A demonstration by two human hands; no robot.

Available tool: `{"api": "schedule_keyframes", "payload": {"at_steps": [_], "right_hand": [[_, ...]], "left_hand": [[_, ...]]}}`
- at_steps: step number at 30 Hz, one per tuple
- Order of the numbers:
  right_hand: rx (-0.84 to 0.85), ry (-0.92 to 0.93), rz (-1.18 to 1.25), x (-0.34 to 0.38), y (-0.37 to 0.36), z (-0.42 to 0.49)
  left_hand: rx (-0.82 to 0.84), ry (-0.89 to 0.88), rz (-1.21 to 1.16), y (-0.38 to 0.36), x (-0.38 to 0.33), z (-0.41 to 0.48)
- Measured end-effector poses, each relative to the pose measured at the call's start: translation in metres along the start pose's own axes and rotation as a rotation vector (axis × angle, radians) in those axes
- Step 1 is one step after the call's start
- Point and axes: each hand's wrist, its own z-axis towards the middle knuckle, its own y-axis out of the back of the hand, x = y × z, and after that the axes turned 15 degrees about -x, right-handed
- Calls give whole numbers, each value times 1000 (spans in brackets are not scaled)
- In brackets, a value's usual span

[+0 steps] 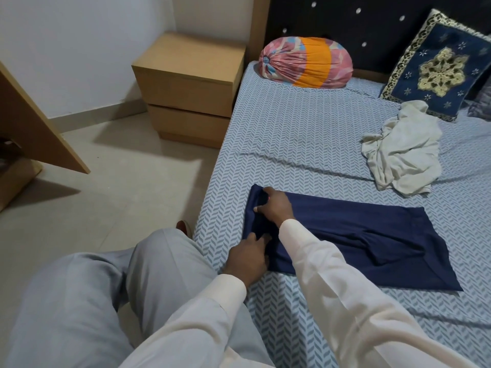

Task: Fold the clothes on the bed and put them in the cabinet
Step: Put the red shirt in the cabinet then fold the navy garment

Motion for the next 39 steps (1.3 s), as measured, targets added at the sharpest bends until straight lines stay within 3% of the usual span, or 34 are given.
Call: {"api": "schedule_keyframes", "payload": {"at_steps": [6, 10, 14, 16, 22, 27, 32, 37, 39], "right_hand": [[16, 28, -40, 5, -1, 3], [-149, 130, 26, 1, 8, 5], [147, 203, 118, 5, 4, 8], [186, 177, 145, 5, -1, 13], [24, 87, 188, 18, -12, 42], [18, 101, 73, 25, -14, 47], [49, 148, -272, 39, -7, 30], [110, 132, -436, 48, -15, -5], [117, 106, -471, 56, -17, -12]], "left_hand": [[30, 78, 8, 6, 7, -3], [-28, 139, -154, -1, 0, 0], [-2, 279, -136, -9, 0, 3], [-54, 339, -176, -10, 1, 3], [-119, 363, -244, -8, 5, 11], [-83, 502, -319, -3, 6, 15], [-212, 578, -76, 5, 9, 10], [-146, 683, -204, 2, 21, 15], [-82, 620, -204, 2, 24, 15]]}}
